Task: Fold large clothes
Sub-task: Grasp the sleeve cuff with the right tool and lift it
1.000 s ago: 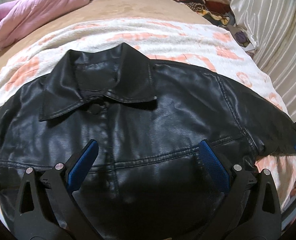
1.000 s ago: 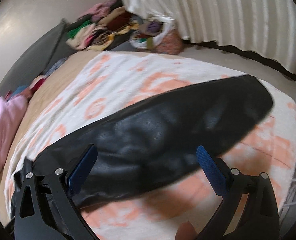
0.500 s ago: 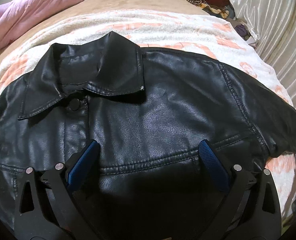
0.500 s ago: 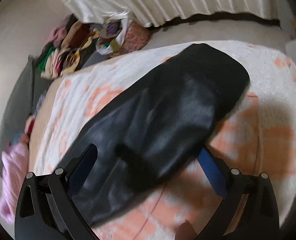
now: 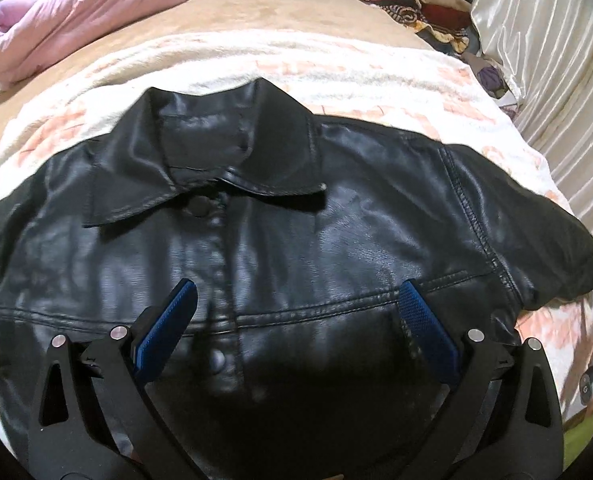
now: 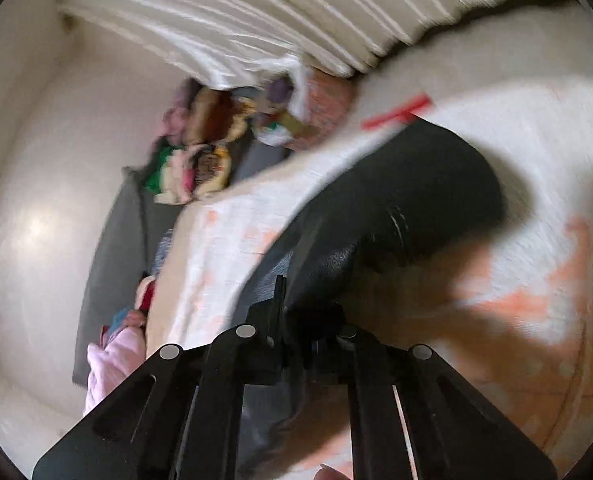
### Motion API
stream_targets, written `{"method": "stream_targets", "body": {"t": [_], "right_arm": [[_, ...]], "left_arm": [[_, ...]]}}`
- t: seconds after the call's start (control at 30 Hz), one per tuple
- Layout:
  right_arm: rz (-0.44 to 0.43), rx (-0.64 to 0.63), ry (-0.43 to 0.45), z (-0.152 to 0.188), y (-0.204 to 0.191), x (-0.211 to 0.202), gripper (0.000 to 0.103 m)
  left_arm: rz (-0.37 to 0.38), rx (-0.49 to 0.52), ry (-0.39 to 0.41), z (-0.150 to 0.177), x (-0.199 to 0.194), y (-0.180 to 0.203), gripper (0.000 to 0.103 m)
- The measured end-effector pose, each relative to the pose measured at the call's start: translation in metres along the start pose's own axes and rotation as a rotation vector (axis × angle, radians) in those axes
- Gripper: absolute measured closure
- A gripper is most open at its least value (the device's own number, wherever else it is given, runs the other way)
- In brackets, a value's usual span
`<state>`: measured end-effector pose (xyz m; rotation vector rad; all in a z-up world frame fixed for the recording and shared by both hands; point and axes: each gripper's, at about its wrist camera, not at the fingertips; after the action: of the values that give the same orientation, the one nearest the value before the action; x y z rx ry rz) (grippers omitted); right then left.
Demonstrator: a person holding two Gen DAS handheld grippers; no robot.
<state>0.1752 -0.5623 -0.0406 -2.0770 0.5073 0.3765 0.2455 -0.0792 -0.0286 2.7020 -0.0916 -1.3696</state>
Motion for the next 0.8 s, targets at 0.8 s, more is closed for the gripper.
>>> {"method": "stream_targets", "body": {"t": [0.8], "right_arm": [[-0.320,-0.655,-0.145,0.117,-0.257,-0.045,0.098]], "left_arm": [[0.051,-0.163,0.120,-0.008,-0.090,-0.101,0.009]]}}
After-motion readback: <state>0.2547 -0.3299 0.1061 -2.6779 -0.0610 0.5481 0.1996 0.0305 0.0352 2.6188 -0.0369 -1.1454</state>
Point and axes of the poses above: each gripper's, at about its wrist camera, not at the fingertips, and x roughly the way its jaws point, y to its right, z to its underside, and after that the axes turned 5 degrees about y, right-handed
